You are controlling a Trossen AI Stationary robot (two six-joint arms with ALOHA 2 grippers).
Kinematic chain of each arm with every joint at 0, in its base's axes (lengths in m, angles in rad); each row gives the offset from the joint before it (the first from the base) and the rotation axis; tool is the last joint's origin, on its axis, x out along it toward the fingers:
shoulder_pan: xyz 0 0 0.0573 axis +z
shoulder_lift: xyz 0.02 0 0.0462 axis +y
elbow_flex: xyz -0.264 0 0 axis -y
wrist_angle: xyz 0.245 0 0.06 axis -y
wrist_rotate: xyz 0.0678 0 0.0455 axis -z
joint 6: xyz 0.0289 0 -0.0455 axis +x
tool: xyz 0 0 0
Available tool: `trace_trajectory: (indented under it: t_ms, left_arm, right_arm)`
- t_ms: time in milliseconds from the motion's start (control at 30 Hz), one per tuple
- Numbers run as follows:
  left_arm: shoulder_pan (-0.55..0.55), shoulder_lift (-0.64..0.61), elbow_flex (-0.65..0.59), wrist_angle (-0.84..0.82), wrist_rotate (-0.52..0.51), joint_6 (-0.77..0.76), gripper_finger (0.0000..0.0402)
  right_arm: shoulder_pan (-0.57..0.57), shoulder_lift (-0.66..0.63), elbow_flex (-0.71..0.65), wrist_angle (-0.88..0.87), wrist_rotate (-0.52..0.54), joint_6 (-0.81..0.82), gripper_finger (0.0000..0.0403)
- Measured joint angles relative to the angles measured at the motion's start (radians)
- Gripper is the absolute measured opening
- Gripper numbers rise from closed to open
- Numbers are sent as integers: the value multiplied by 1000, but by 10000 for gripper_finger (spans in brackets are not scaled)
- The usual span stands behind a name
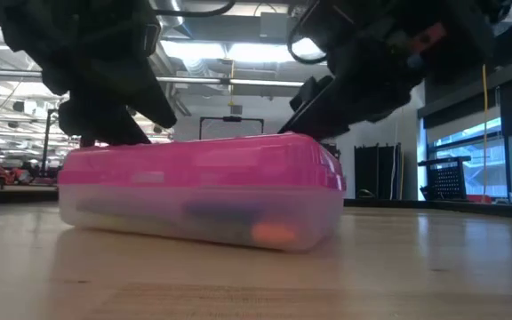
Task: Pack school essentials
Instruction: Close the pink supply box
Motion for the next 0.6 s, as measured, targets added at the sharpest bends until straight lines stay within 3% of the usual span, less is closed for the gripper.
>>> trace_trajectory:
  t_ms: [600]
  left_arm:
    - [25,0,-2,-2,-31,0,309]
  right_arm:
    - [-103,64,5,-18,-3,22,144]
